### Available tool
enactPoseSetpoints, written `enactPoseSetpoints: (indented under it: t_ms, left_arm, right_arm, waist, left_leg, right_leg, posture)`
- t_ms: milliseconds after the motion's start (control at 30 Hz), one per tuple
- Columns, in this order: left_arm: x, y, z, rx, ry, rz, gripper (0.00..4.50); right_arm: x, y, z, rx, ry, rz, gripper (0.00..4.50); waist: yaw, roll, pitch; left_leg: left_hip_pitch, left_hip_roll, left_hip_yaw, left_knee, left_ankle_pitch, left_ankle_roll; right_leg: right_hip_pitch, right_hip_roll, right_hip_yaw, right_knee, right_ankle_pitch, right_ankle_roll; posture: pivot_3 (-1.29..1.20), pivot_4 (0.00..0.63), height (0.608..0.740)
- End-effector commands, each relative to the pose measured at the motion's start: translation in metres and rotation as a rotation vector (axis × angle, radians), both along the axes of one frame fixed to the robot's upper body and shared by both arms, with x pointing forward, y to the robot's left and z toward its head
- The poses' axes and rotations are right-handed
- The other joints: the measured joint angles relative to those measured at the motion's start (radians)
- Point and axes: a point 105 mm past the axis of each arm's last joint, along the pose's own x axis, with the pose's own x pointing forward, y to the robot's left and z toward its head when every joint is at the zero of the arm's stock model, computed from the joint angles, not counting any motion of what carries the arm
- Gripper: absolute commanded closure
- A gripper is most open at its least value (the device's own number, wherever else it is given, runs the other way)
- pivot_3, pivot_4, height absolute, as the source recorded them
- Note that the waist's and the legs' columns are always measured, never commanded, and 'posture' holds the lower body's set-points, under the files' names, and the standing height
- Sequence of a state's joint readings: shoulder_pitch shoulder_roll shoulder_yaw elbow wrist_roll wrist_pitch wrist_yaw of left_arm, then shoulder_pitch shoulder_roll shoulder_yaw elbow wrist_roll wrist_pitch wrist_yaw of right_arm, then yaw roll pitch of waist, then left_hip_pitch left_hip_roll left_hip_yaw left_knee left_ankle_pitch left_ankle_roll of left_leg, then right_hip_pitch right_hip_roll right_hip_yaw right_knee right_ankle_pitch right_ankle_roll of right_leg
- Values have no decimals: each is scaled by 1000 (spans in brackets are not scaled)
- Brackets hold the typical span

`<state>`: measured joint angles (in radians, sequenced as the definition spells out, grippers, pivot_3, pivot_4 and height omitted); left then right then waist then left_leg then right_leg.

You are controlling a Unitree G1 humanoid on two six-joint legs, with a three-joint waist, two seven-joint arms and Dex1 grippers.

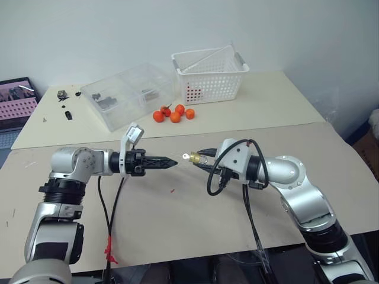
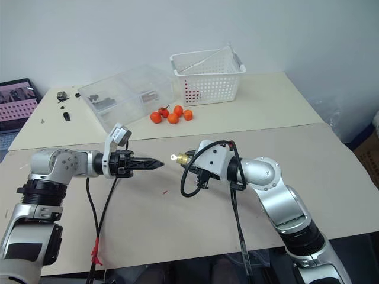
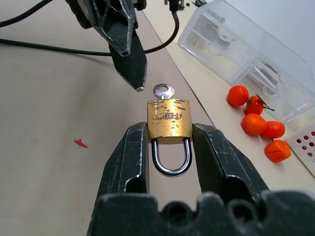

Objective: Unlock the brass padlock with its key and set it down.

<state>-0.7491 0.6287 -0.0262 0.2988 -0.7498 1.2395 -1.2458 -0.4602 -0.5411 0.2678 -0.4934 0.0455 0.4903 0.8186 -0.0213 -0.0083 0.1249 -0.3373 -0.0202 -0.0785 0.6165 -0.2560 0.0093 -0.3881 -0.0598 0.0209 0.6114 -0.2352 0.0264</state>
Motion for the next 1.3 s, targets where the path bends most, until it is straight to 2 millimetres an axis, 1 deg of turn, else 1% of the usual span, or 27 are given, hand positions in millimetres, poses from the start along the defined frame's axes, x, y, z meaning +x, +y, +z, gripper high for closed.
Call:
enactPoseSetpoints:
  t_ms: [33, 300, 400, 733, 800, 833, 867, 900, 1300]
  left_arm:
    - [3, -5, 10, -17, -43, -20, 1789]
    - [2, -14, 9, -34, -24, -38, 1789]
    - [-2, -17, 6, -25, -30, -56, 1789]
    - [4, -15, 7, -44, -28, -30, 1789]
    - [6, -14, 8, -52, -32, -25, 2295]
    - [7, -14, 9, -55, -35, -23, 2380]
    - [7, -14, 9, -58, -38, -23, 2864]
    - [8, -14, 9, -57, -44, -22, 3220]
    - [11, -16, 10, -72, -46, -20, 3220]
  right_arm:
    - [-4, 5, 13, 28, -53, 17, 3588]
    - [-1, 11, 14, 38, -64, 20, 3588]
    - [0, 11, 15, 40, -67, 20, 3588]
    - [0, 11, 14, 41, -69, 15, 3588]
    - [0, 11, 14, 41, -69, 13, 3588]
    - [0, 10, 14, 40, -69, 13, 3588]
    - [0, 10, 14, 39, -69, 12, 3588]
    - [-1, 10, 14, 39, -68, 12, 3588]
    - [-3, 8, 10, 27, -57, 14, 3588]
  waist:
    - [1, 0, 0]
    - [0, 0, 0]
    - [1, 0, 0]
    - [1, 0, 0]
    - [1, 0, 0]
    - [1, 0, 0]
    - [1, 0, 0]
    - [1, 0, 0]
    - [1, 0, 0]
  left_leg:
    - [0, 0, 0, 0, 0, 0]
    - [0, 0, 0, 0, 0, 0]
    - [0, 0, 0, 0, 0, 0]
    - [0, 0, 0, 0, 0, 0]
    - [0, 0, 0, 0, 0, 0]
    - [0, 0, 0, 0, 0, 0]
    - [0, 0, 0, 0, 0, 0]
    - [0, 0, 0, 0, 0, 0]
    - [0, 0, 0, 0, 0, 0]
  right_leg:
    - [0, 0, 0, 0, 0, 0]
    - [0, 0, 0, 0, 0, 0]
    - [0, 0, 0, 0, 0, 0]
    - [0, 0, 0, 0, 0, 0]
    - [0, 0, 0, 0, 0, 0]
    - [0, 0, 0, 0, 0, 0]
    - [0, 0, 0, 0, 0, 0]
    - [0, 0, 0, 0, 0, 0]
    - [0, 0, 0, 0, 0, 0]
  posture:
    - [0, 150, 740]
    - [0, 150, 740]
    - [0, 150, 740]
    - [0, 150, 740]
    - [0, 150, 740]
    - [0, 150, 740]
    - [0, 150, 740]
    - [0, 150, 740]
    - [0, 150, 740]
